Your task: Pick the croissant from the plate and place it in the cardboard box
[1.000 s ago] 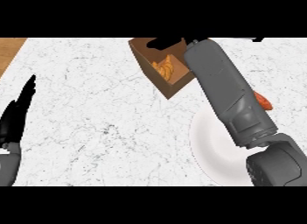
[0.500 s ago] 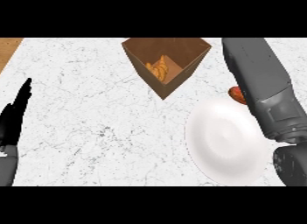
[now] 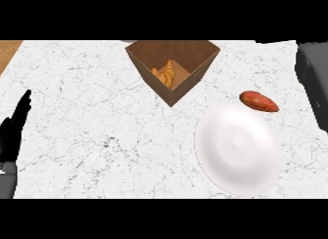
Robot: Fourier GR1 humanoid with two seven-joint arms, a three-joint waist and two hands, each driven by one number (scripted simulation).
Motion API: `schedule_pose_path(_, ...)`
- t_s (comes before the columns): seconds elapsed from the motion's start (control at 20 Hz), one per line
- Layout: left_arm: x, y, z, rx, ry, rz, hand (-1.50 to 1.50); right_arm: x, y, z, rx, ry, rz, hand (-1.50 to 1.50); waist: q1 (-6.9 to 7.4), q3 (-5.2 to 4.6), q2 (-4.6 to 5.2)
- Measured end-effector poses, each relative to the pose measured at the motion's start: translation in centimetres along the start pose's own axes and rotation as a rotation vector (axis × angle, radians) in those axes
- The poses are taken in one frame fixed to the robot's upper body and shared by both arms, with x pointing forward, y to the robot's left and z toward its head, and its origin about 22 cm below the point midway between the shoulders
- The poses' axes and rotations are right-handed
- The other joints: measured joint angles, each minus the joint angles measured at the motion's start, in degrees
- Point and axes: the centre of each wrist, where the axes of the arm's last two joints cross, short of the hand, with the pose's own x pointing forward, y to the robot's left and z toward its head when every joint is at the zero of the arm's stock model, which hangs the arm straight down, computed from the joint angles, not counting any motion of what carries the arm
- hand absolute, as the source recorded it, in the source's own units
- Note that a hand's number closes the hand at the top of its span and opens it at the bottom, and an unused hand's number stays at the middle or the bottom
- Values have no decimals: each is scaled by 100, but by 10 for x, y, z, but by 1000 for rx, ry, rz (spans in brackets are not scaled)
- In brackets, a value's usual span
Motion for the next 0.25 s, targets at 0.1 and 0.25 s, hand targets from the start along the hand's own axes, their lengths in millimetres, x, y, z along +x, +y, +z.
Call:
schedule_pose_path(0.1,0,4,-3,7,2,-2,0,-9,-20,4,7,5,9,-150,-40,-1,-14)
schedule_pose_path(0.25,1,4,-5,3,5,0,0,-17,-48,8,36,12,32,-150,-46,-1,-16)
